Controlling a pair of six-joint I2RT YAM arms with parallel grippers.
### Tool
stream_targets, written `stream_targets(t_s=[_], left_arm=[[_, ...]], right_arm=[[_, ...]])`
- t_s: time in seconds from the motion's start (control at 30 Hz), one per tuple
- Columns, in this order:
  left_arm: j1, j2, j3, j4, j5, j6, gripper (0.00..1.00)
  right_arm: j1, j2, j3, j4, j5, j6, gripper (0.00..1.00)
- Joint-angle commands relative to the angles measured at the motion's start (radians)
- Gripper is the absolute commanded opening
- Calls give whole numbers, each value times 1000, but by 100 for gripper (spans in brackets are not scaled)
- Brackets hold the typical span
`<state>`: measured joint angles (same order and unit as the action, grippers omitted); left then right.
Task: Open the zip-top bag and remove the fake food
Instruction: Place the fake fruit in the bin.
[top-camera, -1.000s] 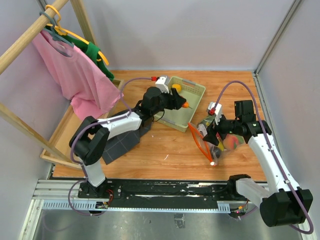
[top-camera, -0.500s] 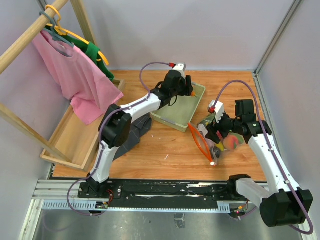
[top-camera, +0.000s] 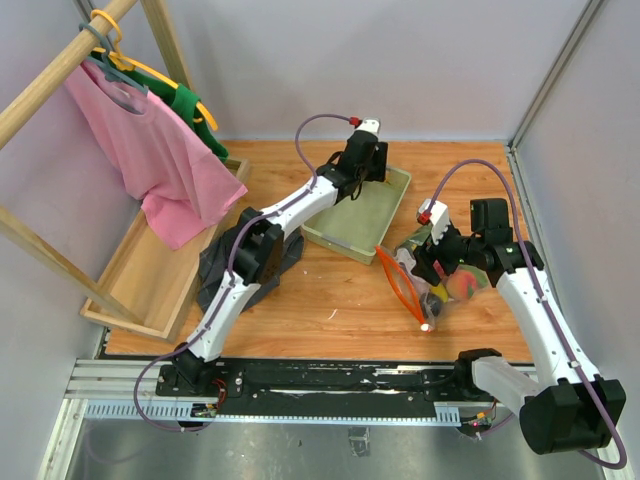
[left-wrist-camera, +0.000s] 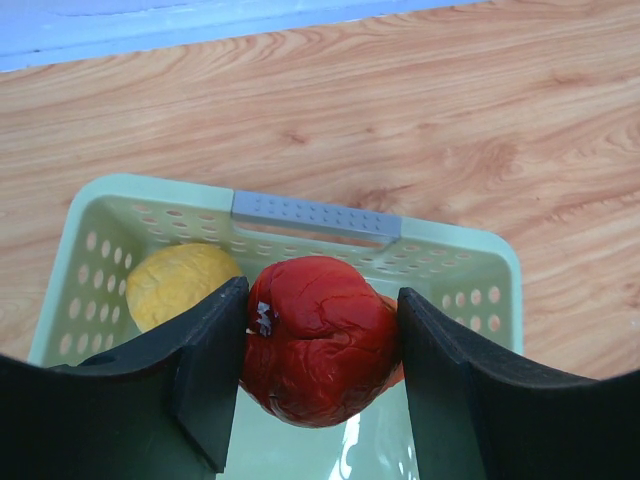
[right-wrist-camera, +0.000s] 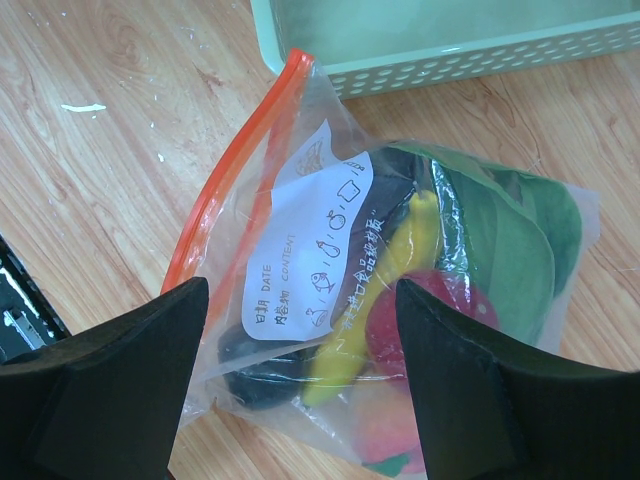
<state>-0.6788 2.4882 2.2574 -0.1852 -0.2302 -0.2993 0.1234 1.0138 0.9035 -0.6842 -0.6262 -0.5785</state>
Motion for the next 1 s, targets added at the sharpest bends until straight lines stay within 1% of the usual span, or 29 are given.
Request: stream_targets(t_s=[0.0, 0.2, 0.43, 0.53, 0.7, 0.83, 0.97], left_arm=[[9, 46, 78, -20, -57, 37, 0], [17, 95, 113, -6, -60, 31, 0], [34, 140, 145, 5, -34, -12, 0], [38, 157, 152, 14, -18, -29, 2], [42, 197, 203, 9, -14, -41, 15], [42, 206, 205, 15, -25, -43, 29], [42, 218, 203, 13, -32, -41, 39]], right_arm=[[-8, -3, 1, 10, 6, 13, 77], [-9, -5, 0, 12, 9, 15, 77], [-10, -4, 0, 12, 10, 14, 77], [-12, -4, 2, 14, 9, 16, 77], [-11, -3, 0, 13, 8, 16, 77], [-12, -1, 0, 13, 6, 16, 77], [-11, 0, 0, 12, 5, 16, 77]])
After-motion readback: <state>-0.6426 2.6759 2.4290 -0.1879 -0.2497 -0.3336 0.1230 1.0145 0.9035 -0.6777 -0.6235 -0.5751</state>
